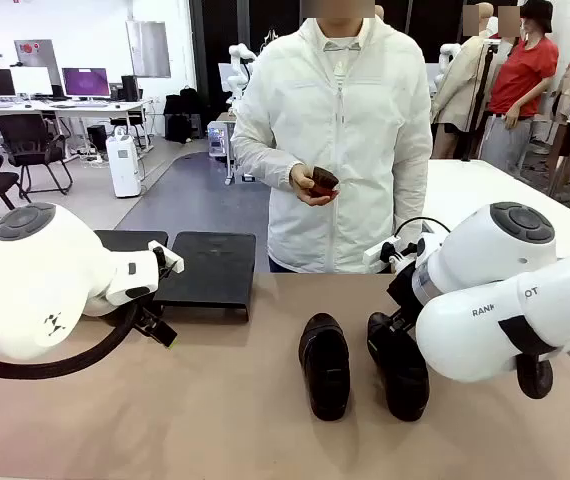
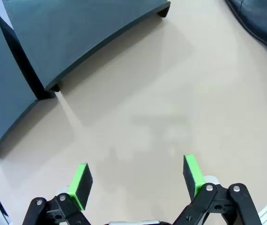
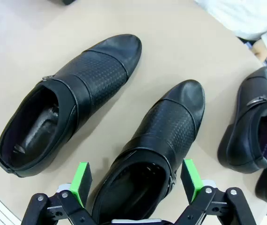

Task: Organize the shoes by placing them on the stand.
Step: Pick up one Shoe and place it in the middle of the table.

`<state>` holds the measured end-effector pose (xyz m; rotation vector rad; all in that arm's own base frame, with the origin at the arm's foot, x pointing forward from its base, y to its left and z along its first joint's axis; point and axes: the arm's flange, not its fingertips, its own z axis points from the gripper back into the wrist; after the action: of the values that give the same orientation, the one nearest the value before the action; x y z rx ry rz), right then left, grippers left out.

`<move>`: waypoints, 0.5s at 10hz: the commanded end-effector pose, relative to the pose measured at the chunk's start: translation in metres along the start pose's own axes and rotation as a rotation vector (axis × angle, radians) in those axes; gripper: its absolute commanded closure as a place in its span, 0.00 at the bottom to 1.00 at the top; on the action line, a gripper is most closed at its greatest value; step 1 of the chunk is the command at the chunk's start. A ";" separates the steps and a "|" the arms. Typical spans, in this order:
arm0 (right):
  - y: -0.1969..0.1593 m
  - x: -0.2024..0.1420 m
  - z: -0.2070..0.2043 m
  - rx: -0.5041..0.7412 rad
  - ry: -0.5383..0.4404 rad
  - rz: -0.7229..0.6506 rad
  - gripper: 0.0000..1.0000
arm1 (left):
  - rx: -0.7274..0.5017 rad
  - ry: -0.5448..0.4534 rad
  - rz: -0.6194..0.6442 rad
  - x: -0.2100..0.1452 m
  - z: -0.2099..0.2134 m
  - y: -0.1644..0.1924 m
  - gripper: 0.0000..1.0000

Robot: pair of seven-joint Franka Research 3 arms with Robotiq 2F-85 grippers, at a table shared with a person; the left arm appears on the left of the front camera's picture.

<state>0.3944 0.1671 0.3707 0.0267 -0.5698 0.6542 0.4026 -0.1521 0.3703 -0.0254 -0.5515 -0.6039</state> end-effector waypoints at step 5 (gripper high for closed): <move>0.000 0.000 0.000 0.000 0.000 0.000 0.00 | 0.000 -0.001 0.000 0.000 0.000 0.000 0.00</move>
<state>0.3944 0.1672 0.3707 0.0264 -0.5698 0.6544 0.4025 -0.1522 0.3703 -0.0255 -0.5515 -0.6039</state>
